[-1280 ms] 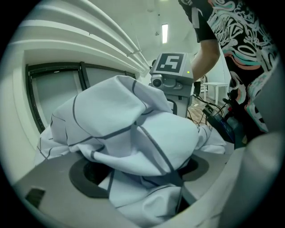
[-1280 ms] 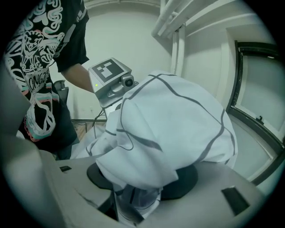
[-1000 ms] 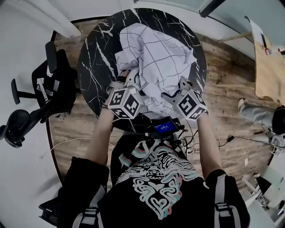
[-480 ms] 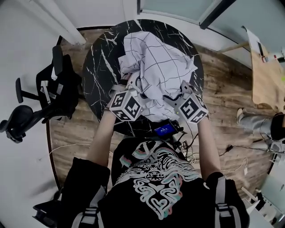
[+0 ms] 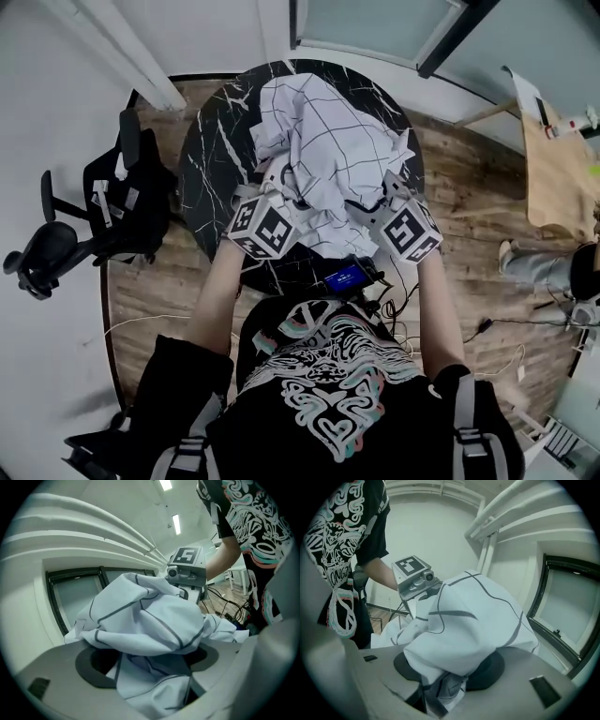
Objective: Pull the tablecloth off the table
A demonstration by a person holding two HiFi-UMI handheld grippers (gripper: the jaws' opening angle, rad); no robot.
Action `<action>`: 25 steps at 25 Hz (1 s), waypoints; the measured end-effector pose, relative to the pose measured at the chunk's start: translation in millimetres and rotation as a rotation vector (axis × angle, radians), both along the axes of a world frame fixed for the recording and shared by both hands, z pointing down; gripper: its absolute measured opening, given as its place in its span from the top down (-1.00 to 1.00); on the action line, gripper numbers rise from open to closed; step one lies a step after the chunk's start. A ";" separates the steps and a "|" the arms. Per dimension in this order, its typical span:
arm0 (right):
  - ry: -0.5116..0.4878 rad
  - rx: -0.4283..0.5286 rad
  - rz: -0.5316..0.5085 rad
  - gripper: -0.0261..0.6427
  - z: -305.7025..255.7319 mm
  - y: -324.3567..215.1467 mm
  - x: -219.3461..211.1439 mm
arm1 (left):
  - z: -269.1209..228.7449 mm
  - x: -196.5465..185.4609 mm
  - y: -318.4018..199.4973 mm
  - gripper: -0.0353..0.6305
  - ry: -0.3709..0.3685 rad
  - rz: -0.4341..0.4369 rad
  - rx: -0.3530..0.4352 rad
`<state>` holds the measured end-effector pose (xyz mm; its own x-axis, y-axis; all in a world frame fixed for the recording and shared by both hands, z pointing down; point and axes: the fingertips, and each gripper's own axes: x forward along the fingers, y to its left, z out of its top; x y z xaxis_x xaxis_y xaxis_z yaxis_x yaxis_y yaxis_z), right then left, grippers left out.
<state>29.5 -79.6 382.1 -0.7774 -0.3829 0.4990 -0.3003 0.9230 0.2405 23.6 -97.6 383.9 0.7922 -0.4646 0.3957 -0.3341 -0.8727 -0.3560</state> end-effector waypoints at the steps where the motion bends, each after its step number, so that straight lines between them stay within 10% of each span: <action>1: -0.004 0.011 0.000 0.25 -4.1 -1.4 0.1 | -4.2 -0.3 -1.2 -0.45 0.006 -0.007 0.012; 25: -0.101 0.130 0.075 0.40 -51.9 -9.8 0.1 | -49.2 -3.6 -3.6 -0.29 0.060 -0.076 0.137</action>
